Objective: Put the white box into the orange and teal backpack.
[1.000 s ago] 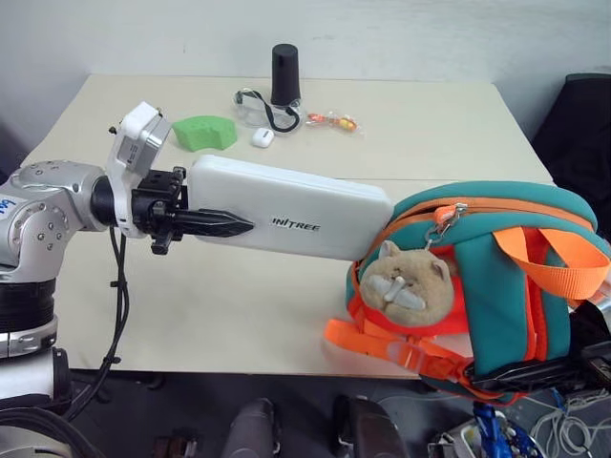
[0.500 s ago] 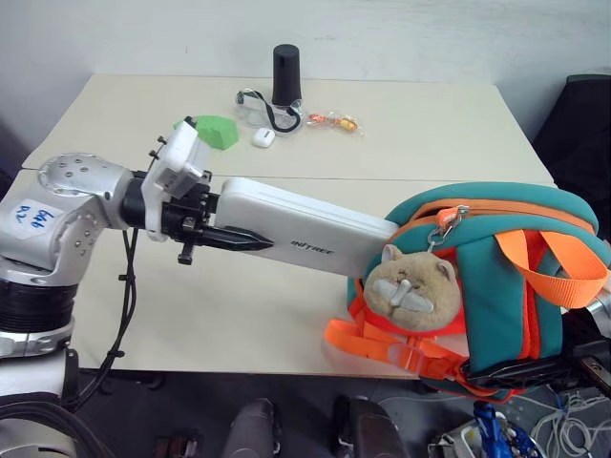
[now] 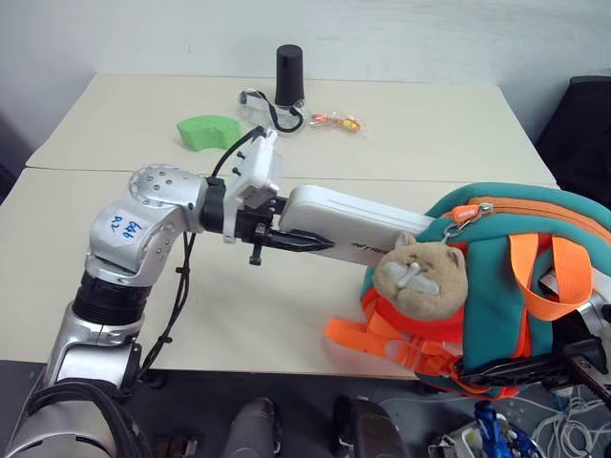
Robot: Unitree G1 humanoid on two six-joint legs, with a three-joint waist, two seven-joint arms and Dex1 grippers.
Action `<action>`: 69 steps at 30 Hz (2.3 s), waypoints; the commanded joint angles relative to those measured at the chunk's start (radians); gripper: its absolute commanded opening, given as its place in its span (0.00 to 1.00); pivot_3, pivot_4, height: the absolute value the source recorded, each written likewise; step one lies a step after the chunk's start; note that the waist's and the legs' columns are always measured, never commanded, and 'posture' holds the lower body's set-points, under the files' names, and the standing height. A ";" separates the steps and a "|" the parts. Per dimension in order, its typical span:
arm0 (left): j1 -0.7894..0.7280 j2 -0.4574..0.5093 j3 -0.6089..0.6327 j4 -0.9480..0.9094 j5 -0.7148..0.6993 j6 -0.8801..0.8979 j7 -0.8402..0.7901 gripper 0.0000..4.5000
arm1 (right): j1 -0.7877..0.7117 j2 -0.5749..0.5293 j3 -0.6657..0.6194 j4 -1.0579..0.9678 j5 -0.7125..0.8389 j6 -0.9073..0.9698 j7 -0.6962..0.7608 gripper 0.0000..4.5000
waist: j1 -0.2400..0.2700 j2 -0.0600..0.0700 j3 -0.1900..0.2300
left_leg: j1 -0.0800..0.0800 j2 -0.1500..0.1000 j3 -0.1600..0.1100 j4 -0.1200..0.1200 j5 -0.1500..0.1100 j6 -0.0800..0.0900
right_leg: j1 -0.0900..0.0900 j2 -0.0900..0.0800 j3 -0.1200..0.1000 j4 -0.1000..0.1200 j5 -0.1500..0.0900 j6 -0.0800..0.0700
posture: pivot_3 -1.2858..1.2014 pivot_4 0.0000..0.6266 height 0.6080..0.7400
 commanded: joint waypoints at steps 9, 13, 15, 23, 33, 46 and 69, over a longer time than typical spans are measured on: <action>-0.046 0.150 0.070 0.066 -0.045 0.009 -0.171 0.30 | 0.053 -0.005 -0.019 -0.013 -0.033 -0.036 0.027 0.00 | -0.007 0.000 0.000 | 0.000 0.001 0.000 0.000 0.000 0.000 | 0.000 0.000 0.000 0.000 0.000 0.000 | 0.52 0.24 1.00; -0.066 0.213 0.119 0.089 -0.105 0.066 -0.230 0.30 | 0.095 -0.011 -0.051 -0.011 -0.048 -0.049 0.053 0.00 | -0.007 0.000 0.000 | 0.001 0.001 0.000 0.000 0.000 0.000 | 0.000 0.001 0.000 0.000 0.000 0.000 | 0.52 0.24 1.00; -0.075 0.218 0.133 0.091 -0.128 0.090 -0.235 0.30 | 0.110 -0.010 -0.062 -0.014 -0.051 -0.052 0.060 0.00 | -0.006 0.000 0.000 | 0.001 0.001 0.000 0.000 0.000 0.000 | 0.000 0.002 0.000 0.000 0.000 0.000 | 0.52 0.24 1.00; -0.052 0.149 0.081 0.061 -0.086 0.045 -0.208 0.30 | 0.144 -0.015 -0.074 -0.033 -0.058 -0.067 0.069 0.00 | -0.004 0.000 0.000 | 0.000 0.000 0.000 0.000 0.000 0.000 | 0.000 0.001 0.000 0.000 0.000 0.000 | 0.52 0.24 1.00; -0.085 0.044 0.012 0.088 -0.041 -0.015 -0.208 0.30 | 0.182 -0.019 -0.077 -0.058 -0.079 -0.085 0.082 0.00 | -0.004 0.000 0.000 | 0.000 0.000 0.000 0.000 0.000 0.000 | 0.000 0.002 0.000 0.000 0.000 0.000 | 0.52 0.24 1.00; -0.046 -0.169 -0.090 0.068 0.124 -0.140 -0.036 0.30 | 0.171 -0.014 -0.041 -0.071 -0.084 -0.101 0.070 0.00 | 0.009 0.000 0.000 | 0.000 -0.001 0.000 0.001 0.001 0.002 | 0.001 0.001 0.000 0.000 0.001 0.001 | 0.52 0.24 1.00; -0.063 -0.031 0.045 0.086 0.047 -0.094 -0.014 0.30 | 0.232 -0.058 -0.170 -0.125 0.029 -0.062 0.094 0.00 | -0.003 0.000 0.000 | 0.001 0.000 0.000 0.001 0.001 0.001 | 0.001 0.000 0.000 0.000 0.001 0.001 | 0.52 0.24 1.00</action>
